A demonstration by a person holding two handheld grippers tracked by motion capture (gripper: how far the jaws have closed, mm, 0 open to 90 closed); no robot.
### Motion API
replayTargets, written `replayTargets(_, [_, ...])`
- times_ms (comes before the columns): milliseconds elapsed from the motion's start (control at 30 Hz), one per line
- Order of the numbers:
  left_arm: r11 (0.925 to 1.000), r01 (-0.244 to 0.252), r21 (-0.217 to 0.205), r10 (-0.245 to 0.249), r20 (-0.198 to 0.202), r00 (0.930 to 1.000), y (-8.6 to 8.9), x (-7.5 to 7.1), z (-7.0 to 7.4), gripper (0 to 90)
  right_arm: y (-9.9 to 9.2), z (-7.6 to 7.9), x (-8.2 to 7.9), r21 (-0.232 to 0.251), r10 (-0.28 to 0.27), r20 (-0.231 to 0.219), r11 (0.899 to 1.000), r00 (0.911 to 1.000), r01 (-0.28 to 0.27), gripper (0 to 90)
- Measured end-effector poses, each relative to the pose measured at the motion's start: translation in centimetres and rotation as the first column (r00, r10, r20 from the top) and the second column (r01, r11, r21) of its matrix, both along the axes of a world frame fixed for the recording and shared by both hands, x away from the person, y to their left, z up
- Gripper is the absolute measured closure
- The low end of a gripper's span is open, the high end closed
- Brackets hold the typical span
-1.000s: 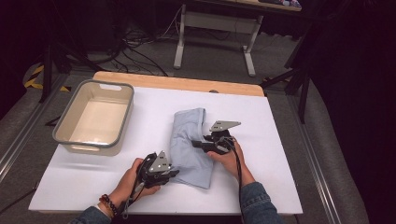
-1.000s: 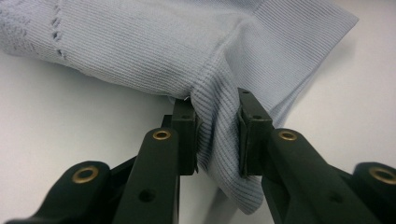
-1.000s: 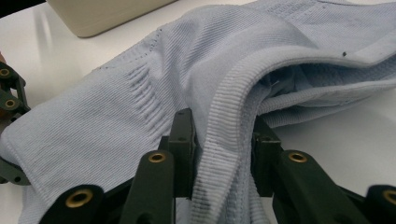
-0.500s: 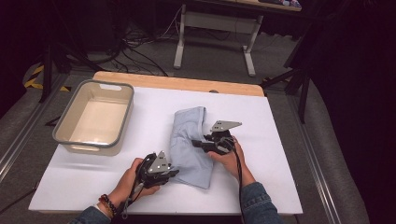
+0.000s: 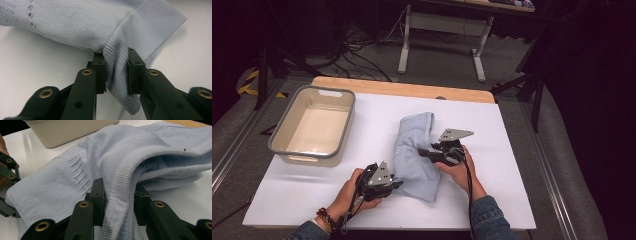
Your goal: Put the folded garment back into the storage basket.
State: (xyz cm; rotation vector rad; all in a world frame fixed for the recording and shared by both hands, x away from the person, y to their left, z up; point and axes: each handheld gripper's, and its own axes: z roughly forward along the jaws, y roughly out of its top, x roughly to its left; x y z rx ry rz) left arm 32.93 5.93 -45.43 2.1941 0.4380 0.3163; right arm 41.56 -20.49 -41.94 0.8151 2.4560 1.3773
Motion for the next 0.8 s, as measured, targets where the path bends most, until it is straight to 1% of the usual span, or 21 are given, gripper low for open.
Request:
replayTargets(333, [1.0000, -0.006, -0.006, 0.006, 0.015, 0.9999, 0.2, -0.1, 0.2, 74.0, 0.0, 0.4, -0.3, 0.000, -0.002, 0.022, 1.000, 0.9997, 0.002, 68.8])
replayTargets(367, [0.9999, -0.003, -0.011, 0.004, 0.011, 0.9999, 0.2, -0.1, 0.2, 73.9, 0.0, 0.5, -0.3, 0.000, -0.003, 0.023, 1.000, 0.9997, 0.003, 68.8])
replayTargets(433, [1.0000, -0.002, -0.008, 0.002, 0.020, 0.9998, 0.3, -0.1, 0.2, 73.9, 0.0, 0.5, -0.3, 0.000, -0.003, 0.022, 1.000, 0.9998, 0.003, 68.8])
replayTargets(600, [1.0000, 0.003, -0.009, -0.003, 0.024, 0.9997, 0.4, -0.1, 0.4, 74.0, 0.1, 0.7, -0.4, 0.006, -0.004, 0.027, 1.000, 0.9996, 0.004, 68.7])
replayTargets(800, [0.9996, -0.009, -0.027, 0.009, 0.024, 0.9997, 0.6, -0.1, 0.5, 74.0, 0.1, 1.1, -0.7, 0.006, -0.010, 0.045, 1.000, 0.9990, 0.009, 68.5])
